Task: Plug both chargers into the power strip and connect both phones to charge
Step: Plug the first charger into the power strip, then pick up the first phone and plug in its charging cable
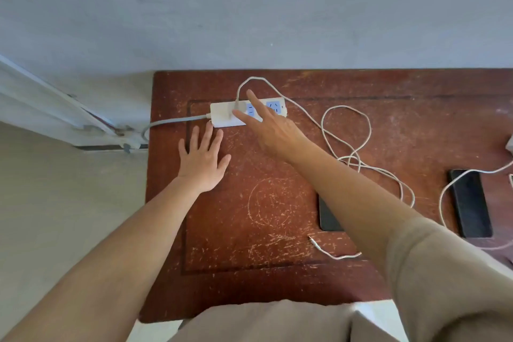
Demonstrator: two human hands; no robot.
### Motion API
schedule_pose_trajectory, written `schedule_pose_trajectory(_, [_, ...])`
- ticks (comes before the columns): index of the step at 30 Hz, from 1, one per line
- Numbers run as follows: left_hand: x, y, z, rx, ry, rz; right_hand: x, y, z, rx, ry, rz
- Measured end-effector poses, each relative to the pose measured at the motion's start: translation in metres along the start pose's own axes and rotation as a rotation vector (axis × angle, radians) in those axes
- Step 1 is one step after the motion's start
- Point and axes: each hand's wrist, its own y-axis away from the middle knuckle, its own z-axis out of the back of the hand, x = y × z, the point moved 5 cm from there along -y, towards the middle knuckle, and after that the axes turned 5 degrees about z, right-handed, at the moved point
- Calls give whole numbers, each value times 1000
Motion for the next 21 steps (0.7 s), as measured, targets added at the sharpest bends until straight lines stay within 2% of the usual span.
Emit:
schedule_pose_trajectory(4, [-15, 29, 8, -18, -8, -16, -10, 71, 4, -134, -65, -172])
schedule_pose_trajectory(9, [-67, 76, -13, 13, 49, -144, -31, 181, -23, -95, -145, -425])
schedule_pose_trajectory(11, [-90, 88, -22, 24, 83, -195, -38, 221, -36, -103, -185, -570])
schedule_pose_trajectory(15, [-123, 102, -38, 55, 55, -232, -38, 276, -55, -224, -320, -875])
schedule_pose_trajectory(19, [-124, 101, -41, 99, -6, -219, -20, 284, -80, -112, -450, -1035])
schedule_pose_trajectory(21, [-120, 99, -39, 138, -13, -237, -11, 278, -91, -41, -435, -1063])
